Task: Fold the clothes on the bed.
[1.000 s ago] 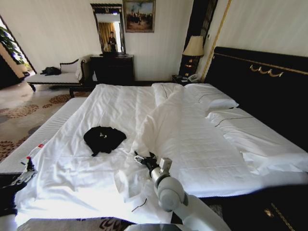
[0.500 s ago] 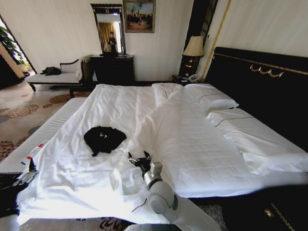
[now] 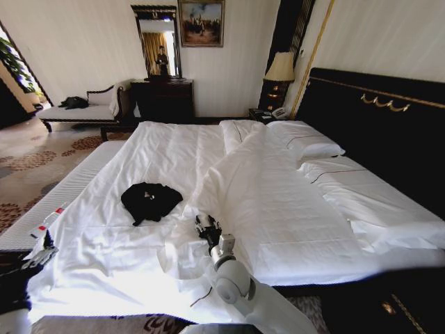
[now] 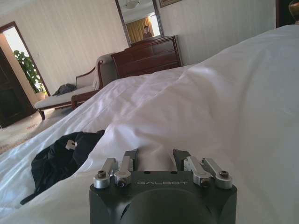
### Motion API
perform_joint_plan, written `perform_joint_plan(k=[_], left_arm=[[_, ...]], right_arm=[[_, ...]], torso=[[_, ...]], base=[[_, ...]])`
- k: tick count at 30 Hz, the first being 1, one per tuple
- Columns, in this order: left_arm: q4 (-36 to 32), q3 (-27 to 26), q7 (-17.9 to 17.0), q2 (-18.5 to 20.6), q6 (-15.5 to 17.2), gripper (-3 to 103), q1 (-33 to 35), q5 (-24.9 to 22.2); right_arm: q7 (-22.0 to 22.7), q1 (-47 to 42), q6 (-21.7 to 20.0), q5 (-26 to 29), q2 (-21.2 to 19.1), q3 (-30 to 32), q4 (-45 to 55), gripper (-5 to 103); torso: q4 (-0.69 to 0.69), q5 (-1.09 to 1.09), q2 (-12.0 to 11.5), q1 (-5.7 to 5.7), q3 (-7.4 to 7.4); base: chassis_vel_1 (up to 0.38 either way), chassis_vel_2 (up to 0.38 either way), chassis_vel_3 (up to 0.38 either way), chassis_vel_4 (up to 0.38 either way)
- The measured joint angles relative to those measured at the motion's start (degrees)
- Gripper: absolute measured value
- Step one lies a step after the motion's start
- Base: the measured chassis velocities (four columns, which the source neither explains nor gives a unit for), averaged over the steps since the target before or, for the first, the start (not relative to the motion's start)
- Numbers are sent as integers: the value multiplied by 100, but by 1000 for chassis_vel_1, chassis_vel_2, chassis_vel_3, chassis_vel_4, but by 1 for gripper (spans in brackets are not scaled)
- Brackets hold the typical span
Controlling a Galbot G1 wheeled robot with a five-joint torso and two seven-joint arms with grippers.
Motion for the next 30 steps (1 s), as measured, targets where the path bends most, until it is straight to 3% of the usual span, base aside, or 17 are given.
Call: perform_joint_plan(k=[2, 6, 12, 17, 24, 26, 30], left_arm=[[10, 9, -1, 3, 1, 100, -9, 3], [47, 49, -3, 16, 4, 100, -38, 17], [68, 55, -7, 33, 6, 100, -48, 19], [70, 58, -8, 36, 6, 100, -50, 19], [53, 64, -15, 26, 1, 100, -22, 37], [49, 51, -18, 24, -5, 100, -11, 37], [46, -1, -42, 9, -64, 100, 33, 31]], right_arm=[[-13, -31, 5, 31, -1, 30, 38, 42], [-93, -221, 37, 106, 14, 158, 183, 21], [-269, -417, 139, 200, 22, 334, 333, 2], [-275, -465, 144, 232, 16, 336, 429, 0], [310, -396, -306, 668, 94, 31, 655, 30], [355, -383, -343, 686, 102, 9, 655, 30], [602, -338, -527, 1051, 156, -77, 669, 52]], torso=[[0, 0, 0, 0, 0], [0, 0, 0, 0, 0], [0, 0, 0, 0, 0], [0, 0, 0, 0, 0], [0, 0, 0, 0, 0], [0, 0, 0, 0, 0], [0, 0, 0, 0, 0]], base=[[0, 0, 0, 0], [0, 0, 0, 0], [0, 0, 0, 0], [0, 0, 0, 0], [0, 0, 0, 0], [0, 0, 0, 0], [0, 0, 0, 0]])
